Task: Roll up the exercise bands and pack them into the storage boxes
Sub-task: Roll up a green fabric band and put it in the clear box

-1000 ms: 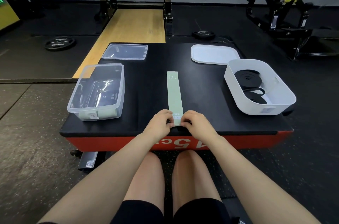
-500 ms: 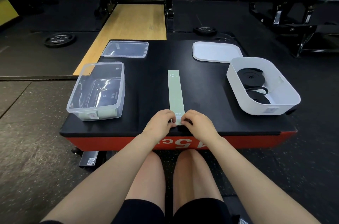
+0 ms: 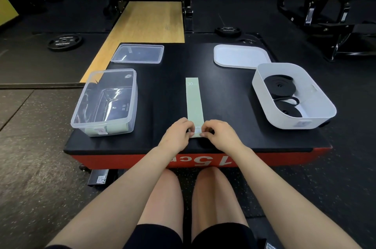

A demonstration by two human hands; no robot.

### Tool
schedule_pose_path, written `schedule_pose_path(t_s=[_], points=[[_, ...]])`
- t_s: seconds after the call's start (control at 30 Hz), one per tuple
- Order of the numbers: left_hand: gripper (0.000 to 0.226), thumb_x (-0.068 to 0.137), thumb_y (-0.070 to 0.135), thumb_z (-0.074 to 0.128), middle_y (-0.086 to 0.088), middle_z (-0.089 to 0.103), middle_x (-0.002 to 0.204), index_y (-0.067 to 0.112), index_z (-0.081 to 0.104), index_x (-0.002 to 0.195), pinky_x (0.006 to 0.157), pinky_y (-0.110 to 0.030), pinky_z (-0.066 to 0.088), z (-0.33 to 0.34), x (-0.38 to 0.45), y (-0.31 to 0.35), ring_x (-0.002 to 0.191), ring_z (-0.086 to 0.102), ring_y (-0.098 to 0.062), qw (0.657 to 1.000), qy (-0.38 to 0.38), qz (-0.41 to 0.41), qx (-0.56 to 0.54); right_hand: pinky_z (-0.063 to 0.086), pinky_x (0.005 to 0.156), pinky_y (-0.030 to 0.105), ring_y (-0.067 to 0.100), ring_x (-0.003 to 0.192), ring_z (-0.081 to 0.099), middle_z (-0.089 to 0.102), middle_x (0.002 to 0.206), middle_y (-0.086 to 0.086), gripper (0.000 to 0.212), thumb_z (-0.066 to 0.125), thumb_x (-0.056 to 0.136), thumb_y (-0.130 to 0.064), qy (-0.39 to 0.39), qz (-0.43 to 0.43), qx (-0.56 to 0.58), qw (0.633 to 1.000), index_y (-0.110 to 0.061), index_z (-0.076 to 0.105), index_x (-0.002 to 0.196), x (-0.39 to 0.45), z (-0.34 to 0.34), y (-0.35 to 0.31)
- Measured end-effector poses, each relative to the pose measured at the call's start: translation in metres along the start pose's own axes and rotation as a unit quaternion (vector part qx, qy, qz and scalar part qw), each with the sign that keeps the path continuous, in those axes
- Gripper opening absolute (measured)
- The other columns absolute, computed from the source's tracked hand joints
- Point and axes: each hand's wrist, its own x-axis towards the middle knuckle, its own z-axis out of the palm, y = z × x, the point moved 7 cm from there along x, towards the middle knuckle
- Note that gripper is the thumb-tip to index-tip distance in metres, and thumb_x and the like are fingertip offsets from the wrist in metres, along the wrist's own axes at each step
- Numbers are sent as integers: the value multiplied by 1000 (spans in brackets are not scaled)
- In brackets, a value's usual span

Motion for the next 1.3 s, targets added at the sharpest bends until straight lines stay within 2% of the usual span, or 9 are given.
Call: schedule_pose_path(t_s=[0.17,0.4,0.53,0.7,0.8,0.97,1.13,1.23,1.3], points=[[17,89,30,60,4,54,104,13,61,93,85,-31,46,0,3,-4,93,54,-15,999,-31,32,26,47,80,30,14,88,53,52,95,-8,10,62,89,-25,-2,0,11,1000,-16,68,89,10,1,3],[16,90,24,59,3,56,109,15,59,103,87,-30,44,-5,7,0,99,54,-17,998,-13,40,46,48,77,27,11,93,54,56,96,-10,8,56,93,-20,16,-38,-11,999,-20,64,94,6,3,0],[12,90,23,58,2,57,106,14,59,98,84,-28,43,-5,9,0,98,53,-17,998,-11,34,46,47,79,25,7,97,51,59,101,-10,18,58,92,-32,9,-53,-29,998,-20,64,104,0,1,-1],[17,90,25,59,4,54,108,13,57,102,81,-24,41,-3,4,1,98,52,-14,998,-24,41,46,42,77,21,10,100,51,59,105,-8,17,58,92,-27,23,-54,-40,997,-19,65,105,0,1,-4],[15,91,21,58,3,54,111,12,58,102,82,-25,42,-3,4,1,99,53,-16,999,-17,21,41,45,79,26,11,99,52,60,102,-8,15,58,92,-26,6,-45,-42,998,-20,66,104,3,-1,-6],[10,90,20,59,2,57,104,12,60,96,86,-34,47,-2,-6,2,96,56,-18,1000,-13,6,23,49,81,32,14,95,55,63,102,-5,15,56,93,-26,-60,-41,-64,995,-22,66,103,-1,-5,-11],[9,87,24,64,7,57,97,17,63,91,84,-32,49,1,-19,1,90,56,-15,999,-48,7,11,49,79,29,11,88,55,60,96,-11,13,60,91,-25,-127,-45,-41,990,-24,68,100,-13,-1,-13],[8,86,24,65,7,54,98,16,63,89,87,-32,48,2,-20,2,93,54,-14,998,-54,8,6,47,82,30,10,89,51,49,95,-13,11,62,90,-24,-118,-42,-17,992,-22,68,98,-15,1,-13],[7,88,22,63,7,51,107,15,64,90,92,-32,46,2,-17,3,101,52,-12,999,-52,4,6,47,84,31,10,90,51,49,96,-13,9,62,90,-23,-106,-33,-8,994,-22,69,95,-14,1,-11]])
